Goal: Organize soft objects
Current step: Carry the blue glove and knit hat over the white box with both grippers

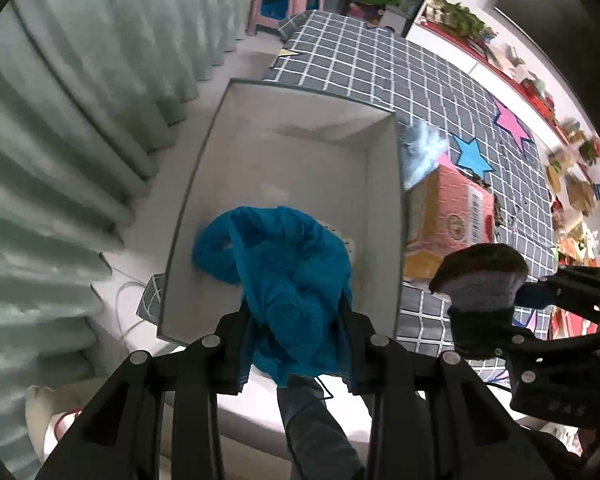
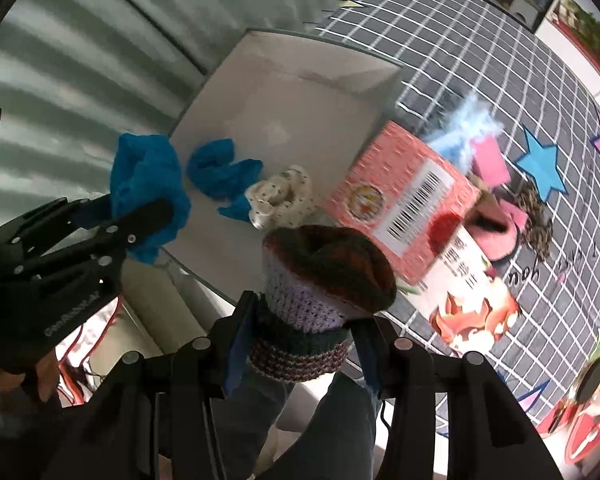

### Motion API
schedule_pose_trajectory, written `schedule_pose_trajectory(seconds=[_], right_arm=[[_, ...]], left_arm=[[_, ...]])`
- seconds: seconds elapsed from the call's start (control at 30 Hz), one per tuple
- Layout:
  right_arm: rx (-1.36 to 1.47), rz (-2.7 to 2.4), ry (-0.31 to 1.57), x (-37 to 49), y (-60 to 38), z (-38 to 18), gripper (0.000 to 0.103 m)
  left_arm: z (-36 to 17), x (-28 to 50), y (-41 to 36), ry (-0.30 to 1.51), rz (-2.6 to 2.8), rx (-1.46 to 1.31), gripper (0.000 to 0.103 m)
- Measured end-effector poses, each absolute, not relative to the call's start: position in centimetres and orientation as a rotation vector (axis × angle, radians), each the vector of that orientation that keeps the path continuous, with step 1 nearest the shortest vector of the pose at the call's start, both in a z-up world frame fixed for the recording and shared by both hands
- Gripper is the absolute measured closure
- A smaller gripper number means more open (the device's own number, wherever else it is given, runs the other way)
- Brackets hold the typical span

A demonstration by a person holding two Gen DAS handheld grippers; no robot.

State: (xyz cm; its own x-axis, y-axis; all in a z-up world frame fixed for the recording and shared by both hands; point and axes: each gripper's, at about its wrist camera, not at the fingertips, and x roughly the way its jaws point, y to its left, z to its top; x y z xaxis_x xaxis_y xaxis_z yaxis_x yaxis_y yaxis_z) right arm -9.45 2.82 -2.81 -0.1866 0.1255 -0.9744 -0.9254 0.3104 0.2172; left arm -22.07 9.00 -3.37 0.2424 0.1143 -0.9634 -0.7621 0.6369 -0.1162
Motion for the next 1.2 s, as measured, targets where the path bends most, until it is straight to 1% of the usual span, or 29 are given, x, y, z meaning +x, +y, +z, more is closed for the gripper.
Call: schedule_pose_trajectory(seconds=[0.6, 1.2], right_arm=[[-0.855, 1.188, 1.408, -11.0, 4.7, -2.9, 0.055], [-0.846, 1.198, 1.422, -11.0, 5.2, -3.4, 0.055]], left_arm=[[-4.1, -23.3, 10.2, 1.182, 0.685, -0.704, 0.065], [-4.5, -23.5, 10.6, 1.193, 0.69, -0.71, 0.065]])
